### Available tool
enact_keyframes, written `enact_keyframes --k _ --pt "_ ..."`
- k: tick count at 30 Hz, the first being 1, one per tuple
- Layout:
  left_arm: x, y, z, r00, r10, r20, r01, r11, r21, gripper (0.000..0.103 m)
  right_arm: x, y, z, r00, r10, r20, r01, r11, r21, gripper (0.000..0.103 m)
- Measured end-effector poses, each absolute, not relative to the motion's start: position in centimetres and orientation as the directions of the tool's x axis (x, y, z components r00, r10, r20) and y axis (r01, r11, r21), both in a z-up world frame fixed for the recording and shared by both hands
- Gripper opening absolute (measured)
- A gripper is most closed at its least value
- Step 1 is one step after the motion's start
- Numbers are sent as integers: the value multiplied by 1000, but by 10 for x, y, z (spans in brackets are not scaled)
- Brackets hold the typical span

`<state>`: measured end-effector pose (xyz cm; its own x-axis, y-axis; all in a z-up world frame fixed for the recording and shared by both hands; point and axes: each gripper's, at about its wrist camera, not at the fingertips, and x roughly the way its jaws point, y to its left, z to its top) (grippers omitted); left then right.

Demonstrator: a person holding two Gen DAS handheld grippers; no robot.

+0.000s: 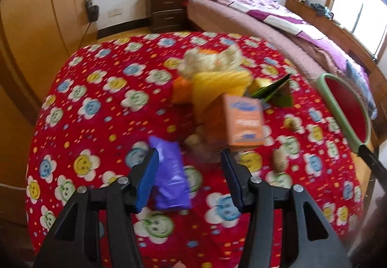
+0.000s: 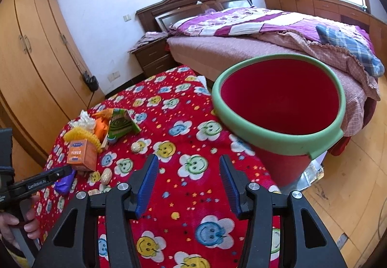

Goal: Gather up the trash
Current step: 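Move the left tool back and grasp the purple plastic bag, then grasp the orange snack box with the right tool while the left tool holds the purple bag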

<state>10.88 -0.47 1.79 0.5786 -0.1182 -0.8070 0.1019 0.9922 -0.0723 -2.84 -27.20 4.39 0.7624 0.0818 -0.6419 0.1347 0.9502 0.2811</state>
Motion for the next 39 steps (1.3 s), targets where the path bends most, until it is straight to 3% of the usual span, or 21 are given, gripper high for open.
enact_keyframes --k 16,17,18,19,26,39 --pt "117 23 -10 551 -88 -830 15 995 -96 53 -19 -258 32 722 107 -684 122 953 278 54" --pt "116 22 -10 557 -93 -825 24 995 -95 49 -19 -256 32 720 107 -685 121 953 277 54" --pt "116 22 -10 561 -99 -822 35 995 -95 37 -17 -254 31 717 108 -688 120 954 275 54" --pt "117 23 -9 561 -104 -821 46 994 -95 32 -16 -251 32 714 109 -691 117 955 272 54" --pt "124 29 3 569 -172 -804 78 985 -156 31 -1 -224 40 702 158 -695 68 956 285 54" --pt "140 56 16 615 -166 -771 28 982 -189 31 36 -147 46 657 269 -704 -51 948 315 54"
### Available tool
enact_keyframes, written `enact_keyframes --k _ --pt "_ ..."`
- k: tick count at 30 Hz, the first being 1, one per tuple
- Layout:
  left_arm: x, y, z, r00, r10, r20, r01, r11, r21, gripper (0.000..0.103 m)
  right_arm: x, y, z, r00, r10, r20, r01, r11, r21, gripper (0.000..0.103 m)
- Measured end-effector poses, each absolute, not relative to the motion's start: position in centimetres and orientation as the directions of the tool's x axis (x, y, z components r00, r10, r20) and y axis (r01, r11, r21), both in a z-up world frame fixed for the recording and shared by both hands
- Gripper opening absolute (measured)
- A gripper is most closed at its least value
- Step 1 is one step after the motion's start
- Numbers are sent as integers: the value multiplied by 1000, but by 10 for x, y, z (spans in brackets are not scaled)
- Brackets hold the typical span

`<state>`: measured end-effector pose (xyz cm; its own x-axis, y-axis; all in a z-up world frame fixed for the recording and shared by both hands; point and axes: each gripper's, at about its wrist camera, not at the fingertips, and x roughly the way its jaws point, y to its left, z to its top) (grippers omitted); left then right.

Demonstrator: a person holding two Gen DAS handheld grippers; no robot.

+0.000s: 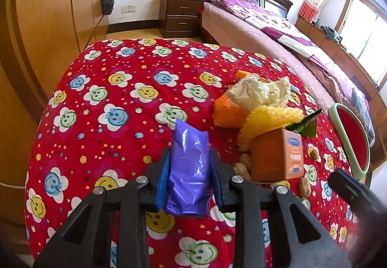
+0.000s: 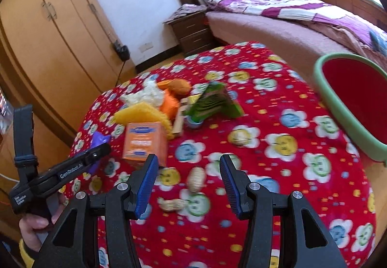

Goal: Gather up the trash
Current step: 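Grasp the orange snack box with the right tool while the left tool holds the purple bag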

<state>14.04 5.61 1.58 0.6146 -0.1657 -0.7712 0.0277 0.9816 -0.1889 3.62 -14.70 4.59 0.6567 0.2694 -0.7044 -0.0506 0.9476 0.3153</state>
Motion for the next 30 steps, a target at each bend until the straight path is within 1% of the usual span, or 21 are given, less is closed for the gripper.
enact_keyframes --k 11,12,13,21,25,30 --pt "136 71 11 629 -186 -755 20 975 -223 31 63 -98 37 615 305 -727 -111 947 303 54" --pt "136 72 11 629 -190 -754 20 973 -228 31 62 -98 37 620 311 -720 -115 944 309 58" --pt "136 72 11 628 -192 -754 20 973 -231 31 64 -97 37 622 309 -720 -118 945 304 59" --pt "134 74 11 630 -197 -751 15 970 -242 31 67 -96 32 605 314 -732 -117 944 309 59" --pt "133 76 12 634 -196 -748 10 969 -246 31 62 -96 36 614 320 -722 -123 942 313 59" --pt "129 80 12 637 -192 -746 0 969 -249 31 66 -88 36 616 315 -722 -146 946 288 59"
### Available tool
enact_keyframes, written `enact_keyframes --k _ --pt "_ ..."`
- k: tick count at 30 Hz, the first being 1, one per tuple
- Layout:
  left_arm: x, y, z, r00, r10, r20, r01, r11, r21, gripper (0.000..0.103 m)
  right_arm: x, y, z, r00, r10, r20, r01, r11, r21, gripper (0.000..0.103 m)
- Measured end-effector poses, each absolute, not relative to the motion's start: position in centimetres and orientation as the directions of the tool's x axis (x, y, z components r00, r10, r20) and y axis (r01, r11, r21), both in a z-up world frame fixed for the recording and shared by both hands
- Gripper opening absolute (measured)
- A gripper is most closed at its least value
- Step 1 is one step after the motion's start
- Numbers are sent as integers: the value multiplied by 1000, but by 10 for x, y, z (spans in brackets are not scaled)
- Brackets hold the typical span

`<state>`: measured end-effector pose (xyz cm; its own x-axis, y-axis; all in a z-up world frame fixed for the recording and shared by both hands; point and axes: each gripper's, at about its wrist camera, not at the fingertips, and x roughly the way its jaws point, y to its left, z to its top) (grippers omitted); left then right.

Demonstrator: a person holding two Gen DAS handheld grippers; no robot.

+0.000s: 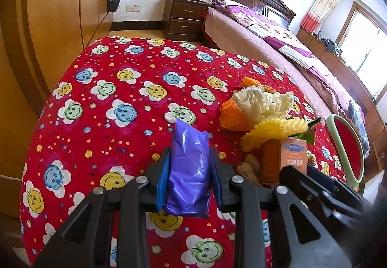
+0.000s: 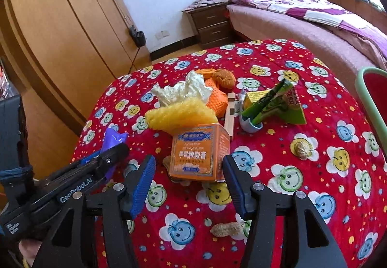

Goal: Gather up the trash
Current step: 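Grasp the orange snack box with the right tool while the left tool holds the purple bag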

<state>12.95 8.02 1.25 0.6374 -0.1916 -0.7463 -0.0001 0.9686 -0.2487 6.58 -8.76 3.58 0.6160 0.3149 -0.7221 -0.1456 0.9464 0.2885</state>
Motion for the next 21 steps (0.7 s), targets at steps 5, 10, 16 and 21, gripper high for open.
enact_keyframes --k 5,10,16,21 --pt "126 82 13 640 -193 -743 -4 967 -254 31 70 -88 26 606 326 -726 -152 943 297 51" --pt "124 80 14 638 -195 -745 -3 967 -255 31 67 -93 28 609 356 -709 -168 931 323 50" --pt "121 71 22 642 -207 -738 13 966 -260 31 51 -101 41 635 371 -678 -189 925 329 50" --pt "115 62 31 649 -235 -724 46 962 -271 31 37 -118 51 663 367 -653 -175 924 341 50"
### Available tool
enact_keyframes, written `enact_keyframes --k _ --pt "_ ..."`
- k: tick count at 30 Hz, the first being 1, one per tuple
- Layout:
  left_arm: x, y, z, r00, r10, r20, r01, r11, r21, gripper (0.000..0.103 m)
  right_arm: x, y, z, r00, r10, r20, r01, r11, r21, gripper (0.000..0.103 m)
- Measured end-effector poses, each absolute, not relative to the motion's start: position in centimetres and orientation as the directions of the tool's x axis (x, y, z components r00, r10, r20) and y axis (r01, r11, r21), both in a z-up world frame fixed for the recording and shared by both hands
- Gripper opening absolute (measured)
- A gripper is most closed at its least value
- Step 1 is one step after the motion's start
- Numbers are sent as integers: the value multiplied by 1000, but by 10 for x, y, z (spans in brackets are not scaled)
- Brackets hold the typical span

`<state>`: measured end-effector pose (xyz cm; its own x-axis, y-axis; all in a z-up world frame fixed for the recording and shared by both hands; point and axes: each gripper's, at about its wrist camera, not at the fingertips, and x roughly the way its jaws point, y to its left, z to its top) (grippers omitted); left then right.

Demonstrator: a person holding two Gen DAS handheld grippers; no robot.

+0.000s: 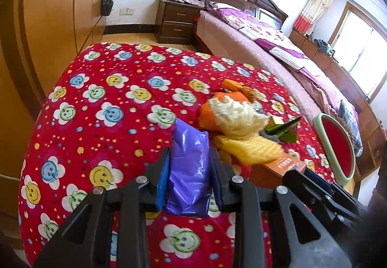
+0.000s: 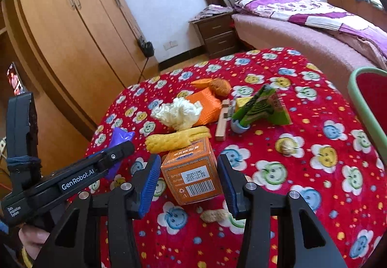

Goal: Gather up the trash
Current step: 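Grasp the orange snack box with the right tool while the left tool holds the purple bag, then carry the bag and box over the red bucket and open both tools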

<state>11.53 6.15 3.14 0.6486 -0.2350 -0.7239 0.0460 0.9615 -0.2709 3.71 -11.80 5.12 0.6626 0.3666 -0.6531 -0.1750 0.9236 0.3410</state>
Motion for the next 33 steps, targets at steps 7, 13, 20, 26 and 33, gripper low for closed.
enact_keyframes --k 7,13,20,26,33 --pt "107 38 46 647 -286 -707 114 953 -281 31 21 -151 63 710 327 -624 -120 929 350 50" --pt "102 12 56 637 -328 -697 183 943 -277 31 12 -184 69 745 264 -612 -40 935 354 50" --pt "106 -22 59 602 -371 -707 251 928 -274 31 1 -219 75 785 182 -592 35 941 336 50" --pt "111 -56 61 589 -386 -710 306 920 -246 31 -6 -254 77 809 117 -576 102 937 333 50" --pt "118 -99 64 564 -422 -710 376 896 -234 31 -14 -300 74 828 38 -559 201 911 359 50"
